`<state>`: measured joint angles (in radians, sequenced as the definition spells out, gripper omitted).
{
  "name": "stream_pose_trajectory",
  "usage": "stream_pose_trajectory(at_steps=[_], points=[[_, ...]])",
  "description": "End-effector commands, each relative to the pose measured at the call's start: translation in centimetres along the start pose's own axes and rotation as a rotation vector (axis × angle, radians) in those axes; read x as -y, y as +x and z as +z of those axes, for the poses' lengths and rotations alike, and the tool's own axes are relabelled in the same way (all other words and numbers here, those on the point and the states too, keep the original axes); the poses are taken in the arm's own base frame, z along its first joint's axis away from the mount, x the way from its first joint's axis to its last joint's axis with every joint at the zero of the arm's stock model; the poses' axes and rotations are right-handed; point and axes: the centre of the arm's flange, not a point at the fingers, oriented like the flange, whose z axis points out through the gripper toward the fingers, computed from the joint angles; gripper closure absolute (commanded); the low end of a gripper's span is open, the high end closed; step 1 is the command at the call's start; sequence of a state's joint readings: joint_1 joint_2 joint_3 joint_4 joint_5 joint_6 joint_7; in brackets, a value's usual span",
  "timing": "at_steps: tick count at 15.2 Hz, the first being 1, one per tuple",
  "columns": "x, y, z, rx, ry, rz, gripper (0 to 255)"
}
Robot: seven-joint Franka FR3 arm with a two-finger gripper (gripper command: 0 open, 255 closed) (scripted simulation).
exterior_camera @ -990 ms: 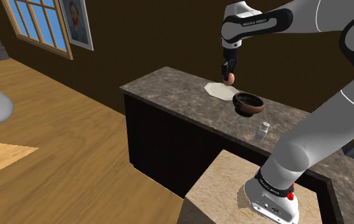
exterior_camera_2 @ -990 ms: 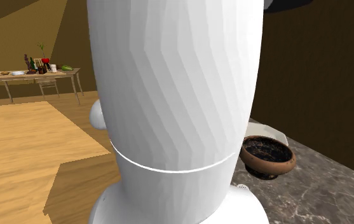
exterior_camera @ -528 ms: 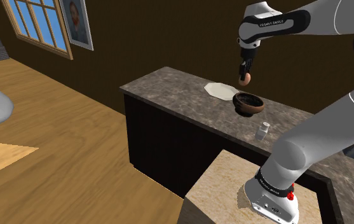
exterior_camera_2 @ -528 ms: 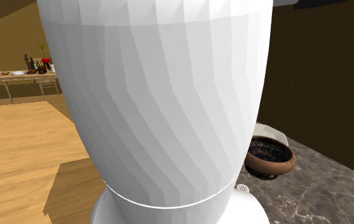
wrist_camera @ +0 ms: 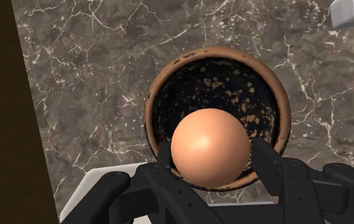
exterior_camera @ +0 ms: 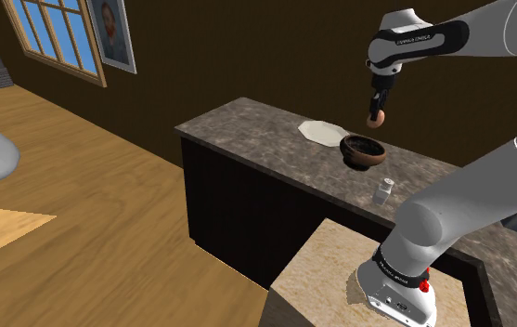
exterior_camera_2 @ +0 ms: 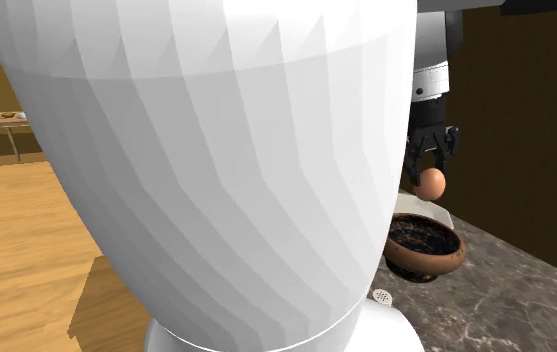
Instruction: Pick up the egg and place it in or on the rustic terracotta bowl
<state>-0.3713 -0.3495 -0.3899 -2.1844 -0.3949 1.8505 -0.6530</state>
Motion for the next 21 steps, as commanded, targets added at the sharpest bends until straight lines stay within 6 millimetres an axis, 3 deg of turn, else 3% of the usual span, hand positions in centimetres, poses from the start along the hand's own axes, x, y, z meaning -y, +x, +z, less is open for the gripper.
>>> stream_pose_trajectory(at_steps=[1,14,21], points=[[0.2,0.1,0.9,0.000,0.000,-0.001,255],[1.4,1.2,7.6,0.000,0.000,-0.001,255],[1.4,1.2,7.6,0.000,0.000,-0.001,255]])
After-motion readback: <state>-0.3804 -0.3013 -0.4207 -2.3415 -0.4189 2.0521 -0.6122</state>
